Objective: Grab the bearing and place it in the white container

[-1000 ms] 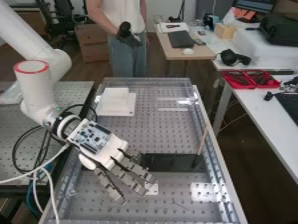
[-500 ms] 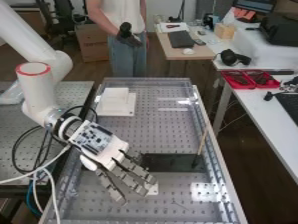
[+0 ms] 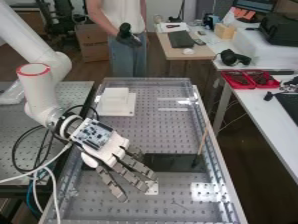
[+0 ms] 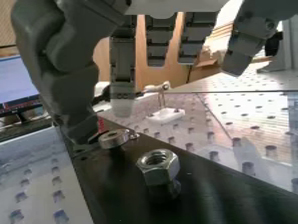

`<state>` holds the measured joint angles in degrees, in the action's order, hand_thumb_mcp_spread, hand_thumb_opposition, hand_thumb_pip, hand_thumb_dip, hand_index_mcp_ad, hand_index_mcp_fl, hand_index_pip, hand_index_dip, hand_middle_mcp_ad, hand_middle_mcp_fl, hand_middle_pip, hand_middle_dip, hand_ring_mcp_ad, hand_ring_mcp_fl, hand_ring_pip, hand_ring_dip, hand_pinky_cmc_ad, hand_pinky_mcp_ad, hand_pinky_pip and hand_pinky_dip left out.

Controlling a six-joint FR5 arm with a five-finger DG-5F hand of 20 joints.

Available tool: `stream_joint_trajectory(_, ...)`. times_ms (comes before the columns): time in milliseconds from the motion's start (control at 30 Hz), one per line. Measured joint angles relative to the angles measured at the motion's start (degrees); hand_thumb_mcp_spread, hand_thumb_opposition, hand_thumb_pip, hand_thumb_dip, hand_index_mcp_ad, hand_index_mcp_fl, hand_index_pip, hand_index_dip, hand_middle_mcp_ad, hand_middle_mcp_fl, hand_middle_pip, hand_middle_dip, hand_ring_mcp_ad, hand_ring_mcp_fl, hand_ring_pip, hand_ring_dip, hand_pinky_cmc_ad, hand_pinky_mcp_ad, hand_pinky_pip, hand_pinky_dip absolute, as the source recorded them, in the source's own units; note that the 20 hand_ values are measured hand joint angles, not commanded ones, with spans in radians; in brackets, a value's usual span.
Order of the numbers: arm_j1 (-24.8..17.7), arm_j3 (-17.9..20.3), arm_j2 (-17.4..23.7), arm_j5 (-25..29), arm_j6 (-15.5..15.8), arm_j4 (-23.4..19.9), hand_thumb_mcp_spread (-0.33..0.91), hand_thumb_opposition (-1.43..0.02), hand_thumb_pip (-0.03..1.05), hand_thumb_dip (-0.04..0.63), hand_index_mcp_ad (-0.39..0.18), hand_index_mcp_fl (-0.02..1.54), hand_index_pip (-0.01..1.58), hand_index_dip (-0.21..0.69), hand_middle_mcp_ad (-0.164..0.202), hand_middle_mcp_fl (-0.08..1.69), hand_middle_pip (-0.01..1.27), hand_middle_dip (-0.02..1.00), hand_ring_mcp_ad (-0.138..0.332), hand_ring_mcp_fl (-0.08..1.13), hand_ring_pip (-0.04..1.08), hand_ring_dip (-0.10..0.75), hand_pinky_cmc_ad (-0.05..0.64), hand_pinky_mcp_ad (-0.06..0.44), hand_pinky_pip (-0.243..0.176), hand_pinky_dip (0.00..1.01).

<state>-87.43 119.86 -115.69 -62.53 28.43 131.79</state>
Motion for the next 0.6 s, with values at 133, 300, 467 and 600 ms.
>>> stream_joint_trajectory(133,-0.33,0.47,0.01,0.59,0.84,-1.35,0.40,-0.79,0.61,0.208,-0.129,0.01,1.52,0.201,0.012,0.00,0.13,0.27,0.080,0.00,0.09,0.119,0.367,0.312,-0.091,0.28)
stream_joint_trajectory(300,-0.70,1.14,0.01,1.10,2.66,-3.60,0.40,-0.79,0.61,0.211,-0.129,0.01,1.53,0.195,0.012,0.00,0.13,0.27,0.080,0.00,0.09,0.119,0.367,0.312,-0.091,0.28)
stream_joint_trajectory(467,-0.91,1.40,-0.42,1.41,3.18,-4.65,0.40,-0.79,0.61,0.211,-0.129,0.02,1.54,0.187,0.012,0.00,0.13,0.27,0.080,0.00,0.09,0.119,0.367,0.304,-0.091,0.29)
stream_joint_trajectory(600,-0.83,1.41,-0.50,1.22,3.02,-4.75,0.40,-0.79,0.61,0.211,-0.129,0.01,1.55,0.185,0.012,0.00,0.13,0.27,0.080,0.00,0.09,0.119,0.367,0.304,-0.091,0.31)
